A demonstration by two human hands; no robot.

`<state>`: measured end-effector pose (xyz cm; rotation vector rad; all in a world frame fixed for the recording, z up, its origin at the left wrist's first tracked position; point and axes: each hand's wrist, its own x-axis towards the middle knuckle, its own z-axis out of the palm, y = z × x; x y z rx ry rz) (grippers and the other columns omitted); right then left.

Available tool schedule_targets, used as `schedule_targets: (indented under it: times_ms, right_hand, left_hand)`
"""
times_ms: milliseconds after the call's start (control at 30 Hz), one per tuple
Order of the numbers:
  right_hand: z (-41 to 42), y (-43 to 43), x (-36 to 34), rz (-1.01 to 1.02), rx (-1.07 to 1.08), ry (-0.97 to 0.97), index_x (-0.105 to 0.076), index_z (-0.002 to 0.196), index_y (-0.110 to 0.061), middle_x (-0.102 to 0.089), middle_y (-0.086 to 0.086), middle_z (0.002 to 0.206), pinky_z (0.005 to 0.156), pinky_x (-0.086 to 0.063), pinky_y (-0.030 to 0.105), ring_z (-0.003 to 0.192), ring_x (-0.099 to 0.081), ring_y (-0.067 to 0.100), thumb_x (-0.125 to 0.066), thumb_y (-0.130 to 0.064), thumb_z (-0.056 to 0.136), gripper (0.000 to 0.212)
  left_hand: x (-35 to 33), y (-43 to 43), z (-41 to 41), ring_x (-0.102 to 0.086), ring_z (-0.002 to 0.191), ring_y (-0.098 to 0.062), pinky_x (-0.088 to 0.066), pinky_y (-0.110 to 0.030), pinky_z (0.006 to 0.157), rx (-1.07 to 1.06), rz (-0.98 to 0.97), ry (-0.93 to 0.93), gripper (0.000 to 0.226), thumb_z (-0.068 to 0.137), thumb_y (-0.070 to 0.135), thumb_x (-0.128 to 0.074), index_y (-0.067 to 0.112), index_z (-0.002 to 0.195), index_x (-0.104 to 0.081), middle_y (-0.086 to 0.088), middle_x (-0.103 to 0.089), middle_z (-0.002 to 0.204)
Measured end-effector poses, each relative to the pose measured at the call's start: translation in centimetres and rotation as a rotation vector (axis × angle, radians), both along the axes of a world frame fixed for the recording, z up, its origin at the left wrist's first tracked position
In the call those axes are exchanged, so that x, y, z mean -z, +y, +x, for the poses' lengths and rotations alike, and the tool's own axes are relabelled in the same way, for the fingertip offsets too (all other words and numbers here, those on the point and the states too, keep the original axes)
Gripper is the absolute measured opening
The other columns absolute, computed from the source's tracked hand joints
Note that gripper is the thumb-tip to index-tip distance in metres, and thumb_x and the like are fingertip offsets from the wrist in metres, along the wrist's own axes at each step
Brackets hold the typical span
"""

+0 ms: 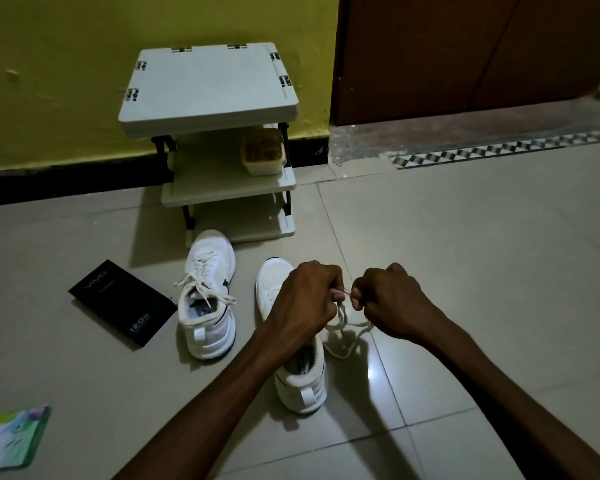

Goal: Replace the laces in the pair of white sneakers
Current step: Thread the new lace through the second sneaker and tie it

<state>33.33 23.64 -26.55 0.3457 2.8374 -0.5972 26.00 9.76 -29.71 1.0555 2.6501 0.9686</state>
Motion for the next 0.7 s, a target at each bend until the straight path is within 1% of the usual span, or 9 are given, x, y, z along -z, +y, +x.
schedule_targets:
  times_ms: [67, 167, 300, 400, 500, 533, 567, 633, 700]
  right_hand:
    - [0.5, 0.5, 0.2, -0.013, 0.023, -0.009, -0.046, 0.061, -0.036, -0.057, -0.008, 0.086, 0.078, -0.039, 0.034, 0.099, -0.042, 0.023, -0.047, -0.008, 0.084, 0.036]
    - [1.5, 1.5, 0.6, -0.031, 0.058, -0.041, -0.049, 0.061, -0.034, -0.060, -0.007, 0.080, 0.076, -0.040, 0.034, 0.093, -0.041, 0.021, -0.046, -0.007, 0.082, 0.035]
    - [2.7, 2.0, 1.0, -0.042, 0.096, -0.090, -0.051, 0.063, -0.031, -0.061, -0.005, 0.080, 0.071, -0.036, 0.032, 0.090, -0.038, 0.019, -0.043, -0.002, 0.078, 0.033]
    - [2.6, 1.6, 1.0, -0.041, 0.082, -0.081, -0.048, 0.061, -0.032, -0.060, -0.006, 0.079, 0.073, -0.039, 0.032, 0.090, -0.038, 0.020, -0.042, -0.002, 0.080, 0.036]
    - [1.9, 1.2, 0.4, -0.052, 0.068, -0.038, -0.047, 0.059, -0.033, -0.059, -0.007, 0.080, 0.079, -0.042, 0.034, 0.091, -0.038, 0.021, -0.041, -0.002, 0.082, 0.039]
    - [1.5, 1.1, 0.2, -0.062, 0.062, -0.021, -0.047, 0.058, -0.033, -0.058, -0.008, 0.078, 0.079, -0.042, 0.034, 0.091, -0.039, 0.021, -0.041, -0.002, 0.082, 0.040]
    - [1.2, 1.1, 0.1, -0.076, 0.058, -0.005, -0.048, 0.057, -0.033, -0.056, -0.008, 0.076, 0.078, -0.041, 0.034, 0.091, -0.040, 0.022, -0.042, -0.001, 0.081, 0.040]
    - [0.8, 1.1, 0.0, -0.107, 0.052, 0.019, -0.049, 0.055, -0.033, -0.054, -0.009, 0.071, 0.072, -0.038, 0.032, 0.087, -0.043, 0.024, -0.043, 0.000, 0.078, 0.040]
    - [0.5, 1.2, -0.3, -0.121, 0.052, 0.041, -0.049, 0.053, -0.032, -0.056, -0.007, 0.070, 0.069, -0.040, 0.032, 0.083, -0.045, 0.026, -0.046, -0.003, 0.078, 0.038]
  left_hand:
    - [0.3, -0.8, -1.3, -0.059, 0.070, -0.011, -0.043, -0.022, 0.062, -0.069, -0.034, 0.011, 0.011, 0.074, 0.004, -0.064, 0.014, 0.076, -0.069, 0.005, -0.065, 0.072]
    - [1.6, -2.8, -4.4, -0.064, 0.070, -0.020, -0.042, -0.025, 0.062, -0.218, -0.089, 0.062, 0.009, 0.074, 0.008, -0.063, 0.016, 0.072, -0.067, -0.001, -0.069, 0.070]
    - [2.0, -4.9, -8.4, -0.065, 0.078, -0.034, -0.045, -0.034, 0.065, -0.454, -0.202, 0.148, 0.009, 0.081, 0.011, -0.063, 0.008, 0.081, -0.071, -0.015, -0.068, 0.079]
    - [1.9, -5.0, -9.2, -0.064, 0.091, -0.038, -0.045, -0.040, 0.071, -0.521, -0.308, 0.168, 0.012, 0.086, 0.010, -0.061, 0.003, 0.090, -0.069, -0.020, -0.067, 0.093]
    - [1.7, -3.8, -7.4, -0.058, 0.103, -0.031, -0.044, -0.037, 0.083, -0.419, -0.371, 0.236, 0.012, 0.086, 0.012, -0.066, 0.006, 0.095, -0.071, -0.015, -0.065, 0.106]
    - [1.4, -3.2, -6.6, -0.056, 0.103, -0.025, -0.043, -0.036, 0.085, -0.342, -0.309, 0.265, 0.008, 0.082, 0.012, -0.070, 0.010, 0.090, -0.072, -0.010, -0.064, 0.107]
    - [1.3, -2.7, -5.7, -0.054, 0.103, -0.019, -0.044, -0.034, 0.087, -0.246, -0.176, 0.242, 0.007, 0.078, 0.012, -0.074, 0.015, 0.083, -0.071, -0.003, -0.064, 0.107]
    - [0.6, -1.5, -3.2, -0.053, 0.103, -0.010, -0.043, -0.032, 0.090, 0.013, 0.078, 0.085, 0.016, 0.073, 0.012, -0.079, 0.022, 0.073, -0.066, 0.009, -0.065, 0.104]
    - [-0.2, -0.5, -0.8, -0.056, 0.101, -0.008, -0.043, -0.031, 0.090, 0.232, 0.158, -0.032, 0.017, 0.076, 0.014, -0.077, 0.024, 0.073, -0.062, 0.015, -0.066, 0.099]
